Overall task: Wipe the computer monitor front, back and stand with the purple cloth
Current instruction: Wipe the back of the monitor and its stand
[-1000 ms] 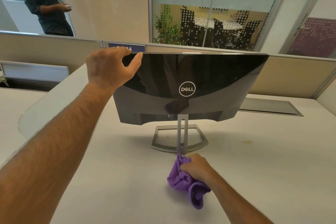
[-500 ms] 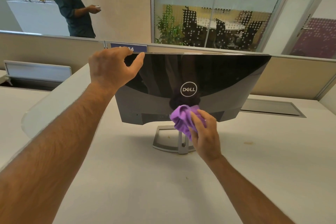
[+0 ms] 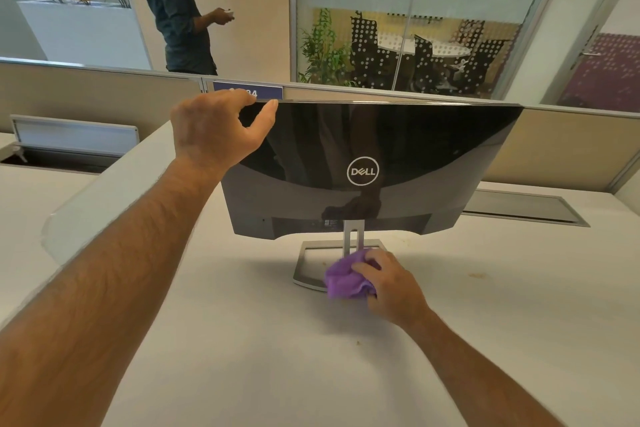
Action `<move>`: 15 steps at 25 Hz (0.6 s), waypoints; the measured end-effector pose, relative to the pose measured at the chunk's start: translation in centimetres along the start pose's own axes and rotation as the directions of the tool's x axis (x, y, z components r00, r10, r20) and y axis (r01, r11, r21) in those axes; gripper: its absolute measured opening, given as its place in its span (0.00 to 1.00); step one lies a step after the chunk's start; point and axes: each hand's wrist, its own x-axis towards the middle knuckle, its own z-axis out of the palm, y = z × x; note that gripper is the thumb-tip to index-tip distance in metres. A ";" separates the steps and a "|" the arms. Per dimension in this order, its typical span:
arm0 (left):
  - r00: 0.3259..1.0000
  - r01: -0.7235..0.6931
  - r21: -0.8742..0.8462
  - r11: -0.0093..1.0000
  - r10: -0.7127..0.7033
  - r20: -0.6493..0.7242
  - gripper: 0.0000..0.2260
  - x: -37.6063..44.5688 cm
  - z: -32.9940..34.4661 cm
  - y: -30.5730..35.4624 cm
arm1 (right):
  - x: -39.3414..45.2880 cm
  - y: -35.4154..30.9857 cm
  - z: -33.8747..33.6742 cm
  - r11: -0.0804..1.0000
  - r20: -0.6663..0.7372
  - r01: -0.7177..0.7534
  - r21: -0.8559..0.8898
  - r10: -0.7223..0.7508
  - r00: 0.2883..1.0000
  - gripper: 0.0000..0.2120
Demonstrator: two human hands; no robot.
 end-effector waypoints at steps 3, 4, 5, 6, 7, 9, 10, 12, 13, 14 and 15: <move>1.000 0.001 -0.003 1.000 -0.001 -0.003 0.26 0.0 0.0 -0.1 | 0.4 -1.3 -0.2 0.998 0.020 -0.049 -0.028 0.050 0.999 0.28; 1.000 0.004 0.000 1.000 -0.004 -0.004 0.26 0.0 0.0 -0.1 | 0.3 -1.8 -0.1 0.999 0.134 -0.031 -0.040 0.037 0.990 0.25; 1.000 0.007 0.002 1.000 -0.007 -0.005 0.26 0.0 0.0 -0.1 | 0.1 -2.3 0.2 0.998 0.257 -0.028 -0.056 0.042 0.966 0.23; 1.000 0.007 0.003 1.000 -0.007 -0.006 0.26 0.0 0.0 -0.1 | 0.1 -3.0 0.2 0.999 0.326 -0.026 -0.039 0.037 0.945 0.21; 1.000 0.005 0.004 1.000 -0.005 -0.009 0.26 0.0 0.1 -0.2 | 0.2 -4.0 0.1 1.000 0.320 -0.015 -0.006 0.016 0.947 0.20; 1.000 0.002 0.006 1.000 -0.002 -0.013 0.26 0.0 0.2 -0.2 | 1.1 -5.7 0.9 0.996 0.162 0.057 0.065 -0.067 0.984 0.22; 1.000 0.004 0.008 1.000 -0.004 -0.009 0.26 0.0 0.2 -0.2 | 1.9 -6.7 1.5 0.992 0.115 0.114 0.055 -0.120 0.986 0.25; 1.000 0.012 0.013 1.000 -0.012 0.002 0.26 0.1 0.2 -0.2 | 3.9 -8.5 2.4 0.984 0.168 0.178 -0.023 -0.172 0.971 0.30; 1.000 0.015 0.015 1.000 -0.015 0.003 0.26 0.0 0.2 -0.2 | 4.9 -9.2 2.6 0.982 0.239 0.174 -0.073 -0.152 0.959 0.30; 1.000 0.017 0.015 1.000 -0.017 0.003 0.26 0.0 0.2 -0.3 | 5.7 -9.7 2.9 0.979 0.318 0.164 -0.124 -0.117 0.941 0.30; 1.000 0.018 0.013 1.000 -0.018 0.001 0.26 0.0 0.2 -0.3 | 6.2 -9.9 3.2 0.969 0.375 0.163 -0.188 -0.083 0.923 0.29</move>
